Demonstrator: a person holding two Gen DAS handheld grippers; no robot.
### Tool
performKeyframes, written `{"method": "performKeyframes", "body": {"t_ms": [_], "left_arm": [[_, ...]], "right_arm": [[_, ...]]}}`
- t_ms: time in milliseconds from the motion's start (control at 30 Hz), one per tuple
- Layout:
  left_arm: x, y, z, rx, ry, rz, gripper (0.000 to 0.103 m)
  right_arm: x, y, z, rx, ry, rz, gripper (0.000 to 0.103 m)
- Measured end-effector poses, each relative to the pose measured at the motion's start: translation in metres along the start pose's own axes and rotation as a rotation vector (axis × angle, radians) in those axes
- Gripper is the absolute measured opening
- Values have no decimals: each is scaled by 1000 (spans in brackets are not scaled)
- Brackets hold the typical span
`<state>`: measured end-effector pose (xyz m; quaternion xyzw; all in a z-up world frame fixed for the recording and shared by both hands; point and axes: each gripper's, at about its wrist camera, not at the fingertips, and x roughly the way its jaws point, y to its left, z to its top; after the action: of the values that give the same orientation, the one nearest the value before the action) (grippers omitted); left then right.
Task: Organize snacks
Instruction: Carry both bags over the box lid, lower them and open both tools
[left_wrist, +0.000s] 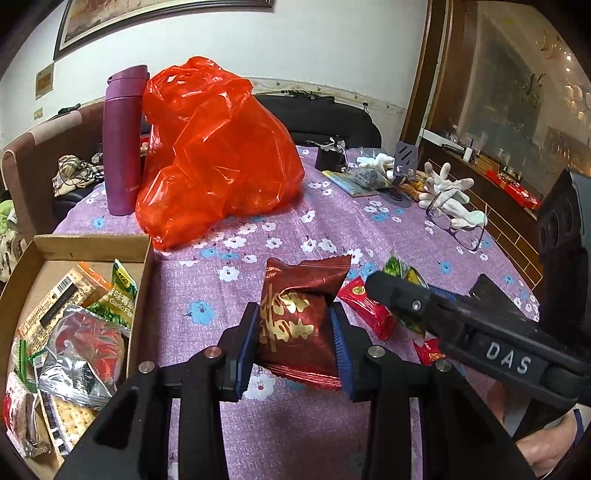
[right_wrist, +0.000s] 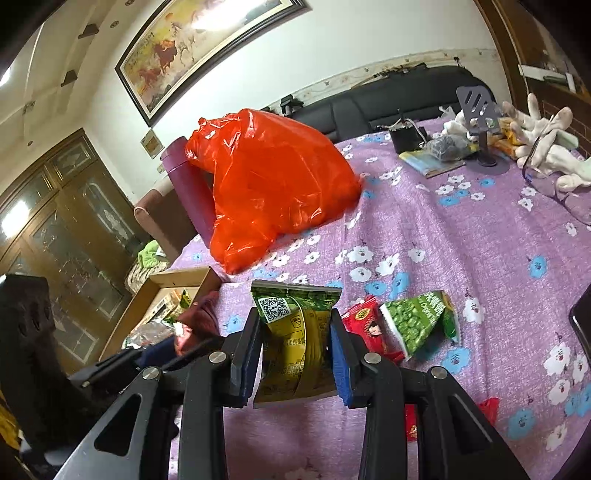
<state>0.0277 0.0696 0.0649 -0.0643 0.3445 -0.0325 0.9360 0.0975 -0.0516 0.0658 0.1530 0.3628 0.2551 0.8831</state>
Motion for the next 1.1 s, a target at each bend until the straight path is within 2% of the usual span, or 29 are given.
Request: {"method": "performKeyframes", "body": {"t_ms": [367, 800, 1000, 1100], "left_arm": [[9, 4, 2, -17, 24, 10, 36], [9, 11, 3, -47, 17, 6, 36], [-4, 10, 4, -44, -22, -3, 36], [-16, 12, 6, -73, -42, -44, 36]], "right_arm": [[0, -2, -3, 24, 5, 35, 38], [3, -13, -2, 69, 1, 13, 37], [3, -12, -2, 57, -13, -6, 37], [1, -13, 0, 79, -23, 4, 37]]}}
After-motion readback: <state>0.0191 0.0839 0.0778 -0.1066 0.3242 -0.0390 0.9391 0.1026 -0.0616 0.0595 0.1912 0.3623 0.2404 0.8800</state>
